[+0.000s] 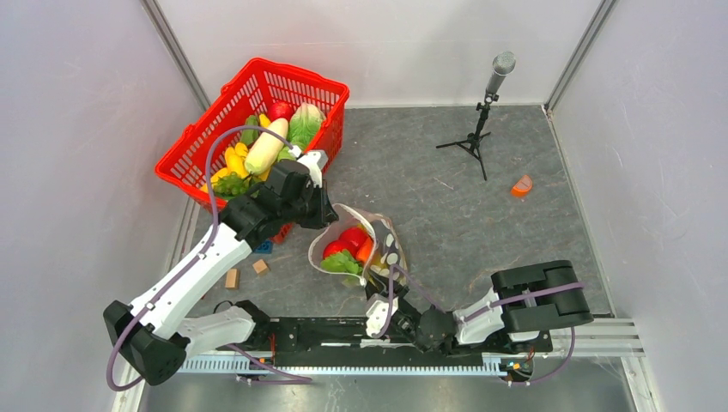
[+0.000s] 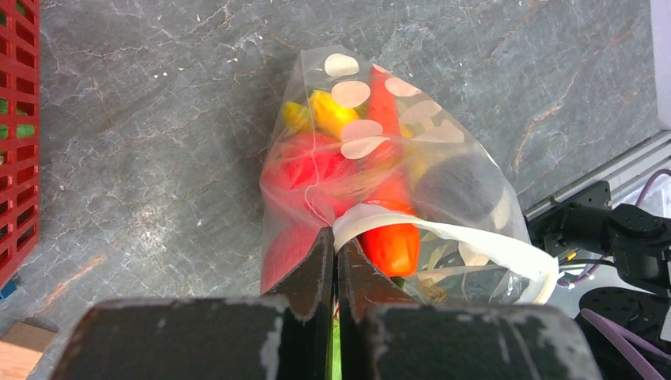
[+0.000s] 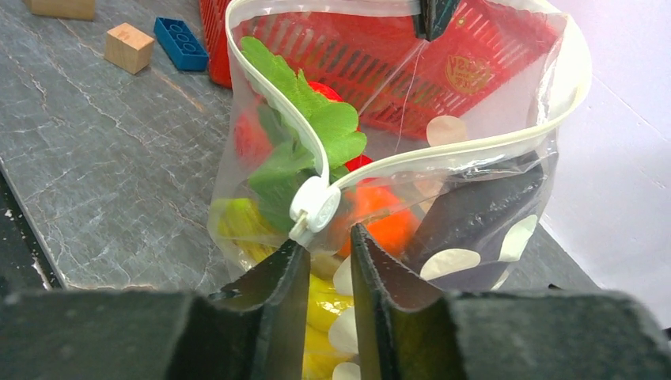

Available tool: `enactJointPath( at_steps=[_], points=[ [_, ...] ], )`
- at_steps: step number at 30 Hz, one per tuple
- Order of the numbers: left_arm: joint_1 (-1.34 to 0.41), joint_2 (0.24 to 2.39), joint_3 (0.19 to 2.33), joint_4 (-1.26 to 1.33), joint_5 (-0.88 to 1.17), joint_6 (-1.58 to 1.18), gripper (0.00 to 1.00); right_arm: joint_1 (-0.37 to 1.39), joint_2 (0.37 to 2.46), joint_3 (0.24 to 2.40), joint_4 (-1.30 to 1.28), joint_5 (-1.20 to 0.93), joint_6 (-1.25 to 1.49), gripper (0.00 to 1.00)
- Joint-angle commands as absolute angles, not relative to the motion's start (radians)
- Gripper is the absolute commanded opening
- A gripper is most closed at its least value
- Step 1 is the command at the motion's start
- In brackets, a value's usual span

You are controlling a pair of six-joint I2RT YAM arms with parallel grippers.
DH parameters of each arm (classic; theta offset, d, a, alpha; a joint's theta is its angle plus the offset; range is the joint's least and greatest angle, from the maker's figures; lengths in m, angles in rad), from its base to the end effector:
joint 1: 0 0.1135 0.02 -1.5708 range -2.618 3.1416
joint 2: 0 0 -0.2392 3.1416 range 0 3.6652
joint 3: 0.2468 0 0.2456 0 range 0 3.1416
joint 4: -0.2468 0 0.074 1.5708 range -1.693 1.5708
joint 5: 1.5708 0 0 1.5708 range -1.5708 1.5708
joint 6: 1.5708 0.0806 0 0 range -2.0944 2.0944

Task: Place the food in the zip-top bag and seal the zipper
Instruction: Zip the zipper food storage bag at the center of the board.

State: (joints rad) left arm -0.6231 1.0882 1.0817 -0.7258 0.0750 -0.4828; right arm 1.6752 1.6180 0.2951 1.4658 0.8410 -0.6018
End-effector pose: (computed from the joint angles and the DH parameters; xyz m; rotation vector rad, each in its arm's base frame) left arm 0.2095 -0.1580 0.2806 0.2074 2.3807 -0.6356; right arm 0.0312 0.2791 0.1545 -0.9107 1.1685 0.2710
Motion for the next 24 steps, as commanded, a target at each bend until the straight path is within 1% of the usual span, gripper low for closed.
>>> enactJointPath(
  at_steps=[1, 2, 4, 6, 8, 10, 11, 12, 16, 24],
  points=[
    [-0.619, 1.056, 1.089, -0.683, 0.097, -0.518, 0.02, 1.667, 1.612, 0.331, 1.797, 0.851, -0.61, 0.28],
    [-0.618, 1.057, 1.085, -0.683, 0.098, -0.519, 0.02, 1.666, 1.61, 0.332, 1.802, 0.853, -0.611, 0.28],
    [-0.618, 1.053, 1.08, -0.682, 0.099, -0.521, 0.02, 1.662, 1.607, 0.336, 1.803, 0.855, -0.607, 0.22],
    [-0.619, 1.048, 1.075, -0.682, 0.097, -0.521, 0.02, 1.661, 1.603, 0.336, 1.815, 0.859, -0.604, 0.2],
    [-0.618, 1.044, 1.071, -0.683, 0.097, -0.521, 0.02, 1.659, 1.595, 0.336, 1.819, 0.872, -0.603, 0.11],
    [-0.618, 1.034, 1.068, -0.683, 0.091, -0.521, 0.02, 1.658, 1.581, 0.33, 1.826, 0.892, -0.604, 0.06],
    [-0.618, 1.032, 1.068, -0.689, 0.081, -0.521, 0.02, 1.658, 1.574, 0.324, 1.83, 0.906, -0.603, 0.02],
    [-0.618, 1.03, 1.071, -0.693, 0.072, -0.519, 0.02, 1.658, 1.559, 0.315, 1.834, 0.912, -0.598, 0.0],
    [-0.617, 1.028, 1.093, -0.723, 0.02, -0.5, 0.02, 1.658, 1.471, 0.267, 1.803, 0.93, -0.567, 0.0],
    [-0.598, 1.038, 1.161, -0.785, -0.067, -0.456, 0.02, 1.65, 1.089, 0.164, 1.364, 0.882, -0.371, 0.0]
  ],
)
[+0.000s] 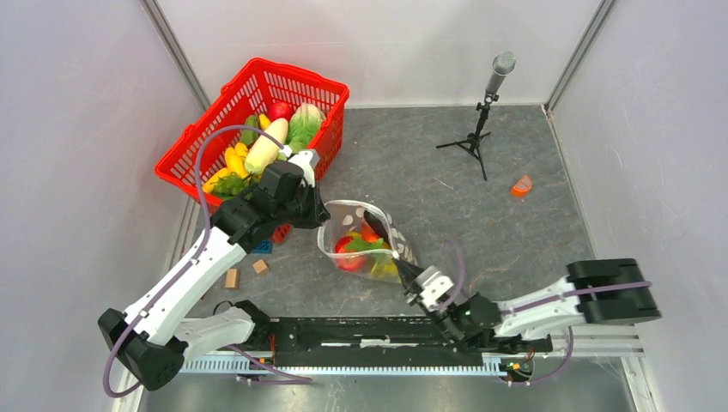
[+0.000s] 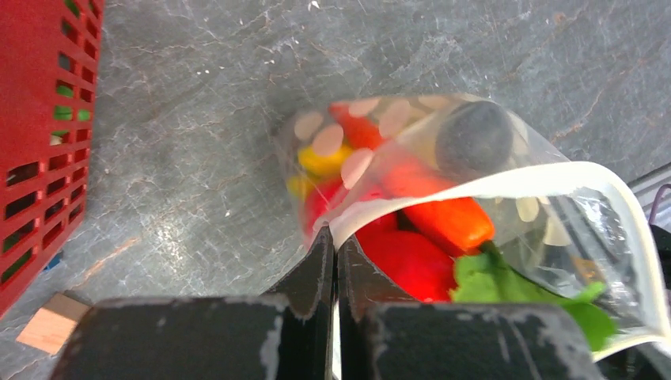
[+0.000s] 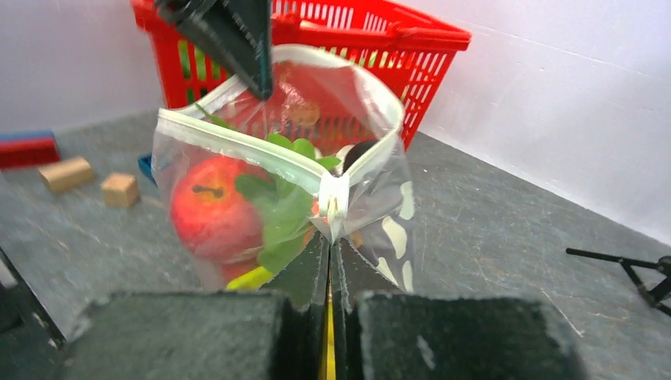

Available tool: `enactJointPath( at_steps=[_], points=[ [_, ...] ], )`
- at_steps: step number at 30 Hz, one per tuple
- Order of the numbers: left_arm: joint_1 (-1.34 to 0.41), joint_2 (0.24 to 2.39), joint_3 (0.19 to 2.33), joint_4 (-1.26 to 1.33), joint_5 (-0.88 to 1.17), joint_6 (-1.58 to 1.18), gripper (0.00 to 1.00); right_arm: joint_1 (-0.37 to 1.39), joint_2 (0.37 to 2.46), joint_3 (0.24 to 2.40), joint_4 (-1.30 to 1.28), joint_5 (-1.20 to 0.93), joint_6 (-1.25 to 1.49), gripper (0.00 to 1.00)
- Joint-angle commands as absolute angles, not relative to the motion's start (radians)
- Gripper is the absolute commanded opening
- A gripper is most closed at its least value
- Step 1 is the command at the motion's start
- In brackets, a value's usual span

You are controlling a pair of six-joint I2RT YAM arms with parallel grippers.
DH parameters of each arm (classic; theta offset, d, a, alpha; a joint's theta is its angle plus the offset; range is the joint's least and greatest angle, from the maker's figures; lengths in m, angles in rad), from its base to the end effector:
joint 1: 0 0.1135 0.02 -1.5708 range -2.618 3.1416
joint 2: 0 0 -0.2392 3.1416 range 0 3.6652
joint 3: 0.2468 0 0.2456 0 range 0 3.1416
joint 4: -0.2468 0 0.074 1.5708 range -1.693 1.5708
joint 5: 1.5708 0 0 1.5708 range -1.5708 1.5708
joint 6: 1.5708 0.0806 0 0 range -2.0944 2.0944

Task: Place the food in the zip-top bag and seal the zipper
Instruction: Zip the zipper food storage bag at the center of the board.

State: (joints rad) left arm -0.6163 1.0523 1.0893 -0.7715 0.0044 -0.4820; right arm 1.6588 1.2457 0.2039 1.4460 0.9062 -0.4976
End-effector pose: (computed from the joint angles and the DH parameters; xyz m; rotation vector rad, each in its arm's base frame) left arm 0.2054 -0.1459 0.2864 0.1615 2.3670 -0.5547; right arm 0.0430 0.2340 0.2135 -0.5738 1.2109 0.4573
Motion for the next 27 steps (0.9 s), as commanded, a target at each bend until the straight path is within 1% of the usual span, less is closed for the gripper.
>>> enactJointPath(
  at_steps=[1, 6, 9, 14, 17, 18, 19, 20, 21, 22, 23, 26, 27],
  points=[
    [-0.593, 1.04, 1.169, -0.789, -0.068, -0.454, 0.02, 1.64, 1.032, 0.169, 1.256, 0.861, -0.34, 0.0],
    [-0.579, 1.043, 1.196, -0.79, -0.069, -0.452, 0.02, 1.611, 0.842, 0.223, 0.856, 0.749, -0.272, 0.0],
    [-0.573, 1.038, 1.21, -0.803, -0.103, -0.436, 0.02, 1.6, 0.742, 0.238, 0.647, 0.732, -0.233, 0.0],
    [-0.561, 1.036, 1.204, -0.816, -0.09, -0.428, 0.04, 1.545, 0.532, 0.18, 0.518, 0.695, -0.157, 0.0],
    [-0.561, 1.049, 1.194, -0.813, -0.054, -0.431, 0.11, 1.533, 0.516, 0.2, 0.47, 0.67, -0.137, 0.0],
    [-0.561, 1.054, 1.191, -0.809, -0.03, -0.427, 0.16, 1.532, 0.532, 0.216, 0.459, 0.667, -0.134, 0.0],
    [-0.561, 1.058, 1.19, -0.808, -0.006, -0.421, 0.26, 1.533, 0.549, 0.234, 0.45, 0.657, -0.133, 0.0],
    [-0.561, 1.062, 1.189, -0.81, 0.022, -0.416, 0.37, 1.531, 0.572, 0.25, 0.439, 0.649, -0.132, 0.0],
    [-0.561, 1.067, 1.19, -0.811, 0.045, -0.407, 0.52, 1.531, 0.595, 0.27, 0.43, 0.643, -0.131, 0.0],
    [-0.561, 1.067, 1.19, -0.812, 0.064, -0.396, 0.58, 1.527, 0.618, 0.289, 0.415, 0.623, -0.13, 0.0],
    [-0.561, 1.065, 1.19, -0.812, 0.07, -0.388, 0.62, 1.523, 0.631, 0.303, 0.406, 0.607, -0.13, 0.0],
    [-0.561, 1.049, 1.211, -0.812, 0.095, -0.334, 0.79, 1.485, 0.652, 0.343, 0.377, 0.537, -0.106, 0.0],
    [-0.56, 1.043, 1.224, -0.809, 0.113, -0.304, 0.82, 1.466, 0.653, 0.359, 0.369, 0.506, -0.096, 0.0]
  ],
)
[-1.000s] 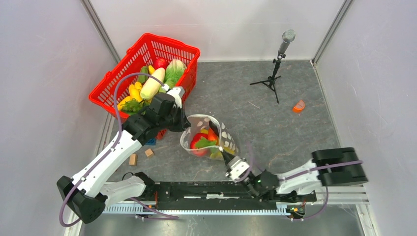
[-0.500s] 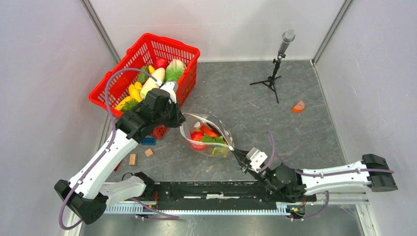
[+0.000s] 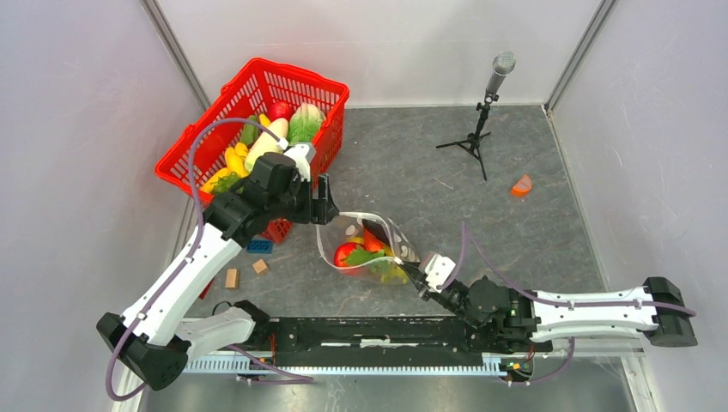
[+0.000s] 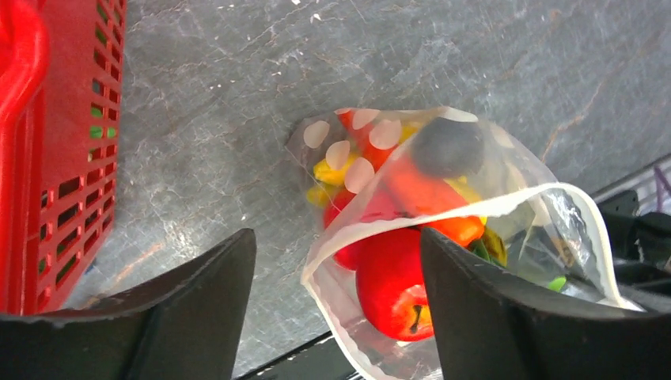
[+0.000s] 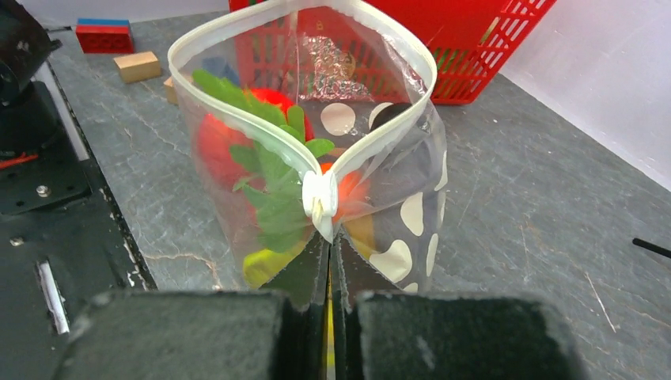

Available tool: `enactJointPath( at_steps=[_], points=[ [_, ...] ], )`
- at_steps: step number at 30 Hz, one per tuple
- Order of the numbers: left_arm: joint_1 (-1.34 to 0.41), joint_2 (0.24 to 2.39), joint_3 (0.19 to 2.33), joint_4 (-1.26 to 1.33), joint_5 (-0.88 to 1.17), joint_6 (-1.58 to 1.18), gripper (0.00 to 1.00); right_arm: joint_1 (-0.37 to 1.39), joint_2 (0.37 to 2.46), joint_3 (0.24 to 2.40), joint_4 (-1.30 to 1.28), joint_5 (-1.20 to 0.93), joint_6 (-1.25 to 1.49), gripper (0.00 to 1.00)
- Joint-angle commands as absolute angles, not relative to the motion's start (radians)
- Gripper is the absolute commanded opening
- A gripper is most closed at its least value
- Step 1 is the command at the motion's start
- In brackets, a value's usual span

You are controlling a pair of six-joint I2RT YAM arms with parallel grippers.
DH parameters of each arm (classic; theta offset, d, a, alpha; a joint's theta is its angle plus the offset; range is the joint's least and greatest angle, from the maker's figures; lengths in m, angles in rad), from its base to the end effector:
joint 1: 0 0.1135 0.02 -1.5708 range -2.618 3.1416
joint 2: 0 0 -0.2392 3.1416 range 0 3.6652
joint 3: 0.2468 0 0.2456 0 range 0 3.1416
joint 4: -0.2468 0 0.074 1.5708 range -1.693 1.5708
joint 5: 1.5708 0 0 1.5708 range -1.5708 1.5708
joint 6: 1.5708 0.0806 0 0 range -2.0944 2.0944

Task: Place the food in the zip-top bag and seal the zipper
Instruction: Zip the zipper food storage bag at the center of the board.

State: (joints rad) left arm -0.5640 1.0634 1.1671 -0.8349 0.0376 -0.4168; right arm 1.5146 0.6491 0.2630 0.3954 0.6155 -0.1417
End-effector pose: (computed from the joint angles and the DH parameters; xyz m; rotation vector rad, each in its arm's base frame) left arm 0.2092 -0.1359 0.3037 0.1936 2.3555 -0.5360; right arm 0.0584 0.2095 0.2253 -0.7892 1.3857 0.5981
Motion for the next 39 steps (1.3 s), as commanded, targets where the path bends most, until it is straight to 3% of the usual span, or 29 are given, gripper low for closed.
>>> enactJointPath(
  at_steps=[1, 6, 13, 19, 26, 30, 33, 39],
  points=[
    [-0.562, 1.04, 1.243, -0.802, 0.141, -0.276, 0.86, 1.448, 0.652, 0.369, 0.36, 0.488, -0.088, 0.0],
    [-0.561, 1.026, 1.298, -0.666, 0.356, -0.137, 0.91, 1.346, 0.657, 0.443, 0.279, 0.377, -0.061, 0.0],
    [-0.565, 1.05, 1.269, -0.356, 0.656, -0.038, 0.91, 1.176, 0.706, 0.506, 0.211, 0.143, -0.009, 0.0],
    [-0.664, 1.161, 1.301, -0.344, 0.838, 0.165, 0.87, 1.101, 0.718, 0.513, 0.206, 0.018, -0.005, 0.0],
    [-0.731, 1.236, 1.277, -0.385, 1.03, 0.444, 0.86, 1.086, 0.68, 0.485, 0.211, 0.015, -0.002, 0.0],
    [-0.741, 1.269, 1.297, -0.423, 1.006, 0.481, 0.78, 1.085, 0.663, 0.47, 0.208, 0.012, -0.002, 0.0],
    [-0.753, 1.318, 1.355, -0.537, 1.015, 0.539, 0.6, 1.085, 0.656, 0.458, 0.219, 0.019, -0.002, 0.0],
    [-0.808, 1.39, 1.436, -0.748, 0.999, 0.67, 0.55, 1.085, 0.658, 0.456, 0.224, 0.025, -0.002, 0.0]
  ],
)
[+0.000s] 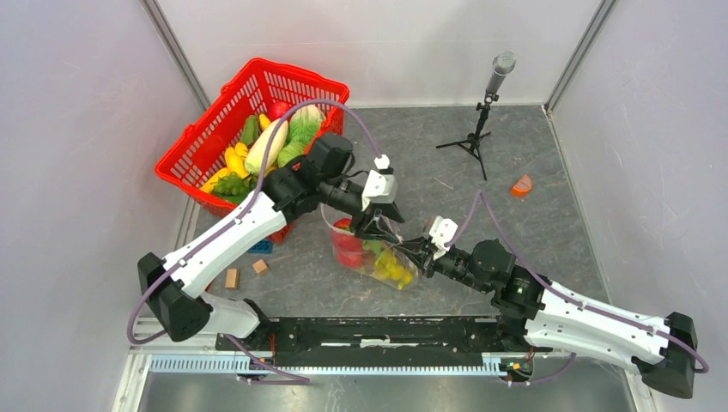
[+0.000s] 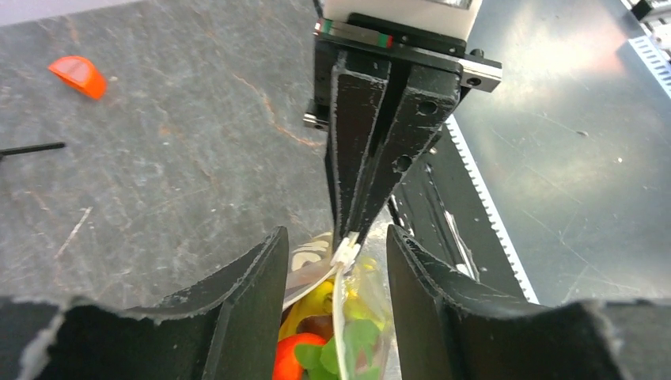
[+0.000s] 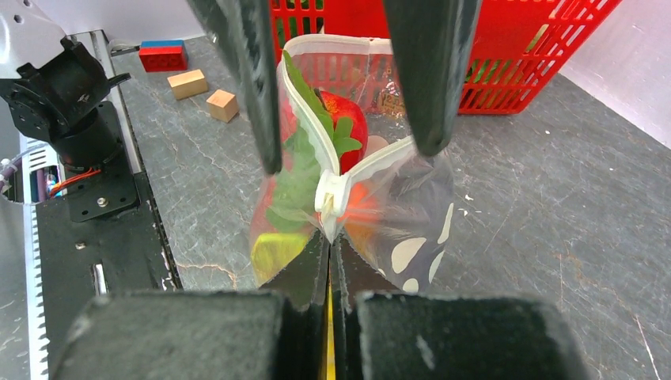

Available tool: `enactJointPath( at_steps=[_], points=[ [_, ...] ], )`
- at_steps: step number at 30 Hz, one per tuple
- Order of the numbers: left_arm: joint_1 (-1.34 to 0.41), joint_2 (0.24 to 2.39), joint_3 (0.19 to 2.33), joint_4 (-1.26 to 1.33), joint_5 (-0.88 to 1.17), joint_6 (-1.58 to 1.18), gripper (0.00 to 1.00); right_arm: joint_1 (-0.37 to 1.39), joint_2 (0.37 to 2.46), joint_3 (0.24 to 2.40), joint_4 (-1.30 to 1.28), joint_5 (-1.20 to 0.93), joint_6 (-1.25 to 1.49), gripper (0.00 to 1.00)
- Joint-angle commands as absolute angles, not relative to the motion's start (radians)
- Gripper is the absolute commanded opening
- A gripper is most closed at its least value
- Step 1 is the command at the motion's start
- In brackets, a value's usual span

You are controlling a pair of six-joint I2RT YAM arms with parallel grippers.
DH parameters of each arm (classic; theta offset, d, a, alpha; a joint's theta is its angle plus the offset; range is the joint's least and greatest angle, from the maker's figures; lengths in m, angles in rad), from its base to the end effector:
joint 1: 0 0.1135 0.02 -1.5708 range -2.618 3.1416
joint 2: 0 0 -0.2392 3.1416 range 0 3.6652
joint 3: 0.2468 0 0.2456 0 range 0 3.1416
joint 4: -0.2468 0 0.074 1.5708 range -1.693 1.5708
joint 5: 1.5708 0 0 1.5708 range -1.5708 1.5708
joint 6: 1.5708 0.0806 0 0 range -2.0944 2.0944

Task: Place the food in the zip-top bag and seal the zipper
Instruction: Zip the zipper food storage bag at the center of the board.

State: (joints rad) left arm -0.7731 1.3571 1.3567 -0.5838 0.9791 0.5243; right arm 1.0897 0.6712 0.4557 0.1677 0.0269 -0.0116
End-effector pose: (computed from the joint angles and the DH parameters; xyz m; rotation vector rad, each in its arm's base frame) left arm 0.1728 -0.2621 0.3416 1.6654 1.2480 -1.1912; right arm 0.1095 0.2052 0.2626 -0.8606 1.4428 0.8026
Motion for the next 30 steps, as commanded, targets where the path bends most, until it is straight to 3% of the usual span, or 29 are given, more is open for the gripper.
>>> enactJointPath(
  at_steps=[1, 5, 11, 20, 30],
  points=[
    [-0.817, 1.399, 1.444, -0.771, 0.987, 0.683, 0.54, 1.085, 0.66, 0.456, 0.222, 0.026, 0.022, 0.0],
    [-0.848, 1.401, 1.429, -0.796, 0.883, 0.693, 0.52, 1.085, 0.652, 0.454, 0.224, 0.03, 0.024, 0.0],
    [-0.856, 1.402, 1.434, -0.799, 0.804, 0.686, 0.41, 1.085, 0.642, 0.446, 0.227, 0.033, 0.033, 0.0],
    [-0.856, 1.405, 1.442, -0.799, 0.731, 0.687, 0.06, 1.085, 0.628, 0.44, 0.227, 0.046, 0.038, 0.0],
    [-0.855, 1.312, 1.361, -0.809, 0.611, 0.705, 0.02, 1.085, 0.568, 0.415, 0.189, 0.116, 0.043, 0.0]
  ],
)
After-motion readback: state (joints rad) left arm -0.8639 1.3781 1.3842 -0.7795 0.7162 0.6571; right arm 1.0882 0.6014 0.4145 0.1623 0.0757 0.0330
